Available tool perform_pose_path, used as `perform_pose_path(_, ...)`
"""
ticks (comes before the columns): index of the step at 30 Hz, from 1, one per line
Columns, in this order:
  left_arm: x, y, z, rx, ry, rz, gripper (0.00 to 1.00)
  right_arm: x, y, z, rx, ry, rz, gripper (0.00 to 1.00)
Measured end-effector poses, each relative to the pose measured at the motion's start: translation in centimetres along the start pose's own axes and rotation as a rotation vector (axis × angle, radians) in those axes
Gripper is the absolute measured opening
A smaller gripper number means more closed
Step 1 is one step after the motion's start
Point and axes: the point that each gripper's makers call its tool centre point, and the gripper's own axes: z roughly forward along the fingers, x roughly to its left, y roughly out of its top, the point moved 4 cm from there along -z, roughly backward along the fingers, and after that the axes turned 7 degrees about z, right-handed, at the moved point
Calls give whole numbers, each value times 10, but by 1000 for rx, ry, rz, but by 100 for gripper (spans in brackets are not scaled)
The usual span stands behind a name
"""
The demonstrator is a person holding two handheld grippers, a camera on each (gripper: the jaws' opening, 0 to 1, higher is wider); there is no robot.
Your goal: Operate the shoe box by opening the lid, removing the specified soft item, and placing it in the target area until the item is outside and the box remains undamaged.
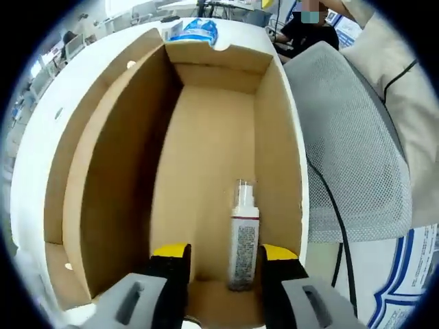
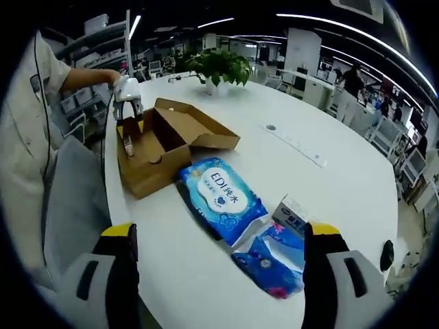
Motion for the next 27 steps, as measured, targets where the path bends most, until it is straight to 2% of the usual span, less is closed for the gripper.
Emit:
perform_pose_path(5,-1,-1,11,12,-57,42,40,2,-5,-2,-12,-4,28,96)
perform_pose_path(11,1,-2,18,32,-67,64,41,3,-12,-4,-10,-12,44,96)
perform_pose_path(19,2,-2,28,23,-37,77,38,10,-9,1,-29,-3,48,93)
perform_pose_path(23,4,0,29,2,-12,84,34,16,-5,6,-46,9,49,93)
perform_pose_path(27,3,2,30,-5,14,90,25,20,-2,11,-69,20,54,92)
